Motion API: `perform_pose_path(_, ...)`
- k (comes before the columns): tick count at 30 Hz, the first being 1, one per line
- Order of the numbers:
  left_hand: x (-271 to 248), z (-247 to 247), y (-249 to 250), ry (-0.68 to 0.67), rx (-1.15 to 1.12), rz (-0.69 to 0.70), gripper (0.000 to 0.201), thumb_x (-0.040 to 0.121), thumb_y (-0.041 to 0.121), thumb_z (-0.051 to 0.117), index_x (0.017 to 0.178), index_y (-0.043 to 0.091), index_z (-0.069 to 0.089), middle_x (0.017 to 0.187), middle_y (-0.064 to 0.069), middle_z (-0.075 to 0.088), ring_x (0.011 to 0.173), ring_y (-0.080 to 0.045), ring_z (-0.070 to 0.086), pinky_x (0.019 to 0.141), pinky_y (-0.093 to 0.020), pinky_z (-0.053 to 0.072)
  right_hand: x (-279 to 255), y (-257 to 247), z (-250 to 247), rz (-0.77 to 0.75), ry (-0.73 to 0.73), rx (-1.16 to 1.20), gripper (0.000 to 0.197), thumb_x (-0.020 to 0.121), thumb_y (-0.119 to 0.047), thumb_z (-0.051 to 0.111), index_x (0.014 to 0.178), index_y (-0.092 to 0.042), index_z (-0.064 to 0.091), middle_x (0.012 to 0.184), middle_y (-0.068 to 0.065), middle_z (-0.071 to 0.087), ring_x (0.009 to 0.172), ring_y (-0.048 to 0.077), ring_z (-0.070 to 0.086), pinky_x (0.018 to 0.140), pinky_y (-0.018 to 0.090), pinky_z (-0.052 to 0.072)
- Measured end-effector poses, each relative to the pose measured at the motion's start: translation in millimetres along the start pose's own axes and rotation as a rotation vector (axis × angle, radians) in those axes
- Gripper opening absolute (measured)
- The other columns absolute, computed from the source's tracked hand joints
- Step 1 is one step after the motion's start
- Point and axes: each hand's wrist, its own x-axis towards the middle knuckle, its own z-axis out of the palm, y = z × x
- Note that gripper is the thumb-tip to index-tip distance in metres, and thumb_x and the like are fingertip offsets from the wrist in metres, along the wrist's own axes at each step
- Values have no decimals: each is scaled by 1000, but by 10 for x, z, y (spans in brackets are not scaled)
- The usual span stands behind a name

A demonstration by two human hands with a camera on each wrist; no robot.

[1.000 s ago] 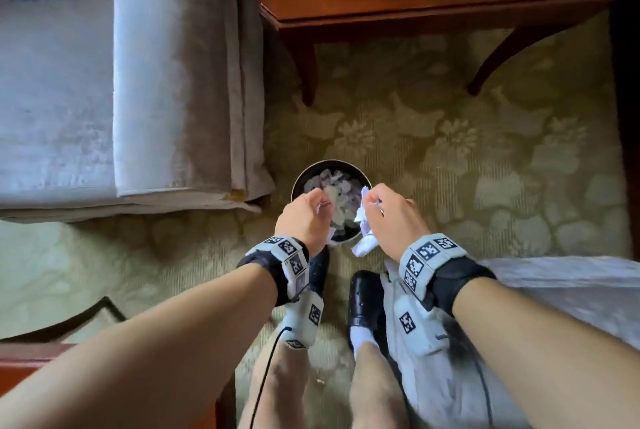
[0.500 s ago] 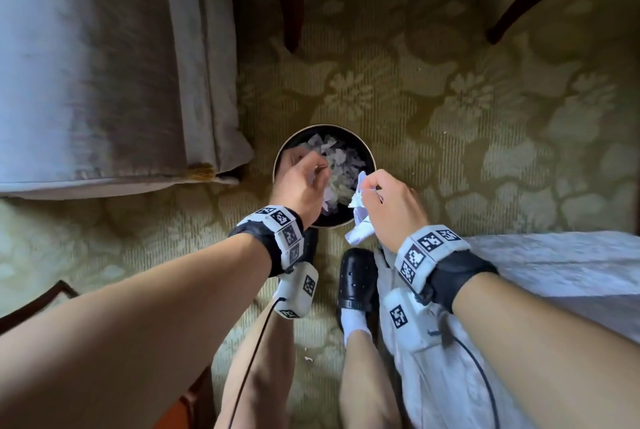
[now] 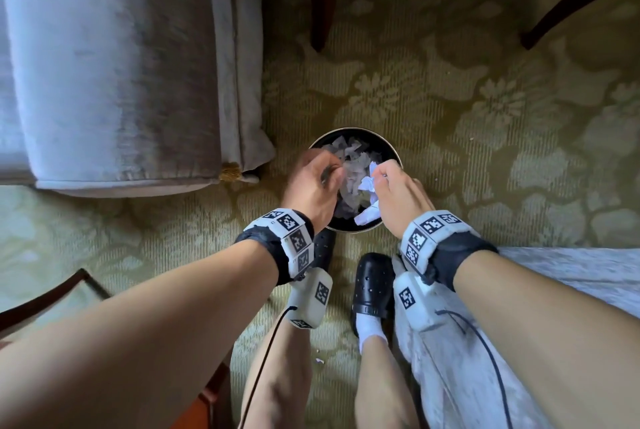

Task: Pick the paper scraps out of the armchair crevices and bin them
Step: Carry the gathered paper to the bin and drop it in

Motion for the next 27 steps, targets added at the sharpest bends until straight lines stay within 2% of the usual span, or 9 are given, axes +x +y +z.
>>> perform_pose_path(2, -18, 12, -112, 4, -38, -9, 13, 95, 24, 54, 82, 21, 55, 88, 0, 55, 83, -18, 52, 70, -32, 42, 38, -3, 55, 28, -33, -21, 28, 100, -14, 27, 121, -15, 46, 101, -5, 65, 95, 23, 51, 69, 31, 36)
perform_pose_path(6, -39, 11, -299, -3, -43, -47, 12, 90, 32, 51, 83, 23, 54, 88, 1, 56, 88, -23, 55, 78, -45, 51, 130, 10, 150, 73, -11, -50, 33, 98, -13, 30, 128, -18, 44, 116, 13, 59, 88, 26, 50, 66, 32, 37)
perform_pose_path(11, -15, 6, -363, 35, 26, -17, 13, 93, 23, 56, 80, 24, 55, 89, 13, 46, 91, -15, 50, 84, -37, 48, 198, 59, 229, 81, -29, -86, 36, 100, -15, 29, 135, -19, 38, 113, 17, 58, 80, 28, 54, 57, 32, 37)
perform_pose_path(12, -16, 3, -352, 43, 18, -14, 15, 92, 21, 56, 79, 26, 54, 89, 15, 45, 90, -14, 49, 83, -34, 47, 206, 61, 237, 82, -32, -86, 36, 101, -16, 28, 135, -19, 37, 114, 17, 58, 82, 28, 55, 58, 32, 38)
perform_pose_path(15, -15, -2, -319, 41, 11, 1, 18, 93, 17, 57, 78, 26, 52, 90, 8, 47, 89, -12, 47, 79, -27, 41, 233, 62, 254, 84, -26, -72, 34, 101, -19, 27, 135, -19, 35, 121, 17, 56, 94, 32, 57, 73, 36, 45)
perform_pose_path(20, -1, -12, -269, 19, -3, -19, 15, 94, 13, 56, 81, 21, 55, 94, 4, 50, 89, -10, 46, 75, -20, 35, 268, 32, 215, 69, -29, -91, 30, 101, -12, 28, 129, -12, 40, 115, 21, 56, 95, 33, 54, 70, 34, 39)
perform_pose_path(23, -9, -6, -233, 12, -19, -22, 10, 95, 11, 55, 86, 10, 59, 95, 1, 52, 90, -14, 48, 76, -23, 39, 275, 28, 185, 65, -27, -101, 34, 98, -9, 29, 130, -12, 42, 116, 21, 56, 94, 31, 53, 71, 33, 38)
perform_pose_path(25, -13, 7, -209, 18, -35, -13, 10, 95, 10, 55, 87, 6, 59, 96, -3, 55, 91, -17, 51, 80, -27, 41, 277, 22, 158, 50, -16, -115, 35, 97, -5, 31, 130, -11, 43, 113, 21, 57, 101, 33, 53, 73, 34, 40)
perform_pose_path(27, -18, 25, -175, 6, -54, -36, 10, 95, 10, 54, 88, 6, 60, 97, -6, 58, 91, -18, 53, 78, -26, 41, 279, 13, 132, 38, -4, -124, 36, 96, -4, 33, 129, -10, 43, 113, 20, 58, 106, 35, 52, 74, 34, 40)
